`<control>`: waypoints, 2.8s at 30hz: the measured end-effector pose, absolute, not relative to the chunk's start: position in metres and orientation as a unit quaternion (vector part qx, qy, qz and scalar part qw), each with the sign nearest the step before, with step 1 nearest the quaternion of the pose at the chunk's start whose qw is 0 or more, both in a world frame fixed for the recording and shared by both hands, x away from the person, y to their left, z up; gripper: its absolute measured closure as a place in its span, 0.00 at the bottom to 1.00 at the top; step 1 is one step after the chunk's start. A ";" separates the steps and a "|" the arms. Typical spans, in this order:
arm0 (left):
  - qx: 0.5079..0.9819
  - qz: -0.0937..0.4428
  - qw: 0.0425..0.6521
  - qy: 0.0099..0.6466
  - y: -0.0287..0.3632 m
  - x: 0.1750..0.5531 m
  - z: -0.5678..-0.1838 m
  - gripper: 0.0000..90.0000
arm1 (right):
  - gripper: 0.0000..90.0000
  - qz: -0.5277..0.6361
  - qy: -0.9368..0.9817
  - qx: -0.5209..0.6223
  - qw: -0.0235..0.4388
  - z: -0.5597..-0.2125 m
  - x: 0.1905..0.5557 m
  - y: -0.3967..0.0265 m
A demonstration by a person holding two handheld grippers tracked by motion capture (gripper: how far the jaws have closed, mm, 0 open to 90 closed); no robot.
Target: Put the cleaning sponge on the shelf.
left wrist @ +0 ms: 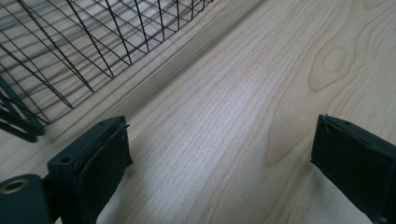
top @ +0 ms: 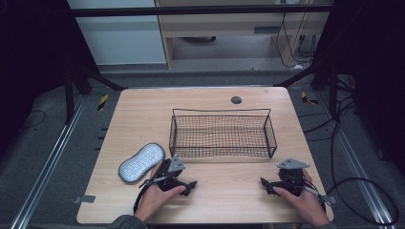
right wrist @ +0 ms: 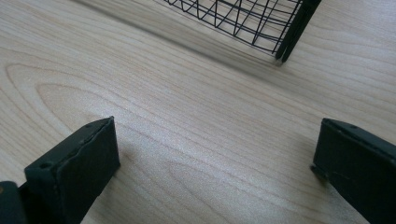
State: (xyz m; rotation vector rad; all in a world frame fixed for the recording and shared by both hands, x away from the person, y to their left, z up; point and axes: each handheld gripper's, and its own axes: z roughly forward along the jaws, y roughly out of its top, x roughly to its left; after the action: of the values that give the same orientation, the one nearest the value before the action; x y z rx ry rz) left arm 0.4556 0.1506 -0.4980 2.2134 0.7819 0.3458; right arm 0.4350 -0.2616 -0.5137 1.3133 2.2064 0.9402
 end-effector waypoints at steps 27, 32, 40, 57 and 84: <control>0.884 0.164 0.232 0.372 0.262 0.482 -0.443 0.06 | 0.00 0.335 0.790 0.471 0.204 -0.514 0.434 -0.261; 0.891 0.154 0.213 0.369 0.263 0.492 -0.437 0.06 | 0.00 0.335 0.790 0.470 0.204 -0.514 0.434 -0.261; 0.902 0.133 0.192 0.363 0.261 0.500 -0.436 0.05 | 0.00 0.335 0.790 0.471 0.204 -0.514 0.434 -0.261; 0.913 0.107 0.158 0.361 0.262 0.519 -0.459 0.04 | 0.00 0.335 0.790 0.471 0.204 -0.514 0.434 -0.261; 0.907 0.086 0.161 0.380 0.270 0.533 -0.481 0.03 | 0.00 0.336 0.790 0.471 0.204 -0.514 0.434 -0.261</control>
State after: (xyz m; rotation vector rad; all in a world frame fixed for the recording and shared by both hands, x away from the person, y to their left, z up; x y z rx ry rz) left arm 0.5326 0.2697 -0.4809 2.5885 1.0856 0.2466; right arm 0.4340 -0.2612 -0.5137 1.3143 2.2038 0.9360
